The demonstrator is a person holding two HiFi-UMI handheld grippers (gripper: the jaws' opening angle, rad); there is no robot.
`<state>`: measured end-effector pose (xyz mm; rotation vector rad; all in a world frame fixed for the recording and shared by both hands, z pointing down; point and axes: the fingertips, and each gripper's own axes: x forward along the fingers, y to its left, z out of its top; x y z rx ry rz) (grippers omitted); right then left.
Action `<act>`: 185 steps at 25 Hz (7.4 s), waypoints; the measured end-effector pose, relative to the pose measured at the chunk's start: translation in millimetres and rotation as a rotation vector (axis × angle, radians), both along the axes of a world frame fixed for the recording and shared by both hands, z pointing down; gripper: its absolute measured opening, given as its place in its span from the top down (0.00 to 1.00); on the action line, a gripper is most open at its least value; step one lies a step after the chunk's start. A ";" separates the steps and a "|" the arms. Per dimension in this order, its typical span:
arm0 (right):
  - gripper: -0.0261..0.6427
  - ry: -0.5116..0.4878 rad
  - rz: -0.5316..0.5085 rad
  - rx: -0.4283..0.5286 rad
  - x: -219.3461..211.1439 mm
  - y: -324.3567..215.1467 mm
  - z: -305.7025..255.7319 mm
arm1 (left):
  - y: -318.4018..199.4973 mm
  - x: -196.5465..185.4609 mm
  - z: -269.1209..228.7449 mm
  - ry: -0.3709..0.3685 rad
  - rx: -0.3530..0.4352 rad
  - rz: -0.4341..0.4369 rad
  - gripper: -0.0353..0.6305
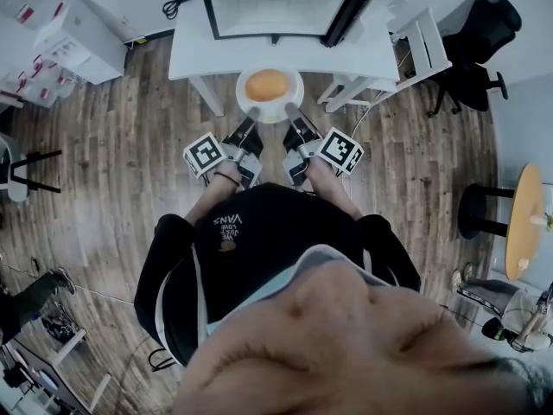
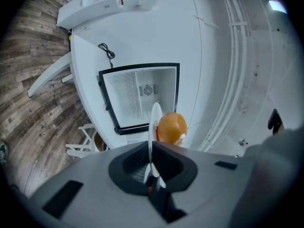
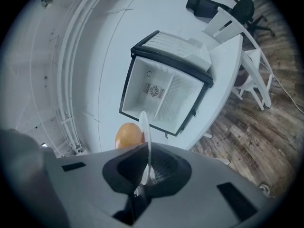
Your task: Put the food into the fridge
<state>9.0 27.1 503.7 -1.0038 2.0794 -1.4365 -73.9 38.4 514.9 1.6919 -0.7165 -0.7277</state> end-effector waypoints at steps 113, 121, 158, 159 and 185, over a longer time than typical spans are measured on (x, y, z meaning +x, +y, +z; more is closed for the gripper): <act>0.93 -0.025 -0.069 -0.015 4.4 -321.0 -9.1 | -314.9 3.3 -8.7 0.005 -0.046 -0.065 0.91; 0.93 -0.022 -0.048 -0.025 -0.3 -333.7 -7.0 | -329.7 -3.5 -5.6 -0.004 -0.056 -0.043 0.91; 0.93 -0.069 0.005 -0.089 3.8 -360.0 1.6 | -357.0 1.5 -8.8 0.069 -0.056 0.009 0.91; 0.93 -0.071 0.005 -0.090 3.6 -360.4 1.9 | -357.2 1.2 -8.7 0.068 -0.055 0.009 0.91; 0.93 -0.095 0.022 -0.112 3.1 -365.2 1.9 | -346.7 -15.4 -6.9 0.034 -0.025 -0.054 0.79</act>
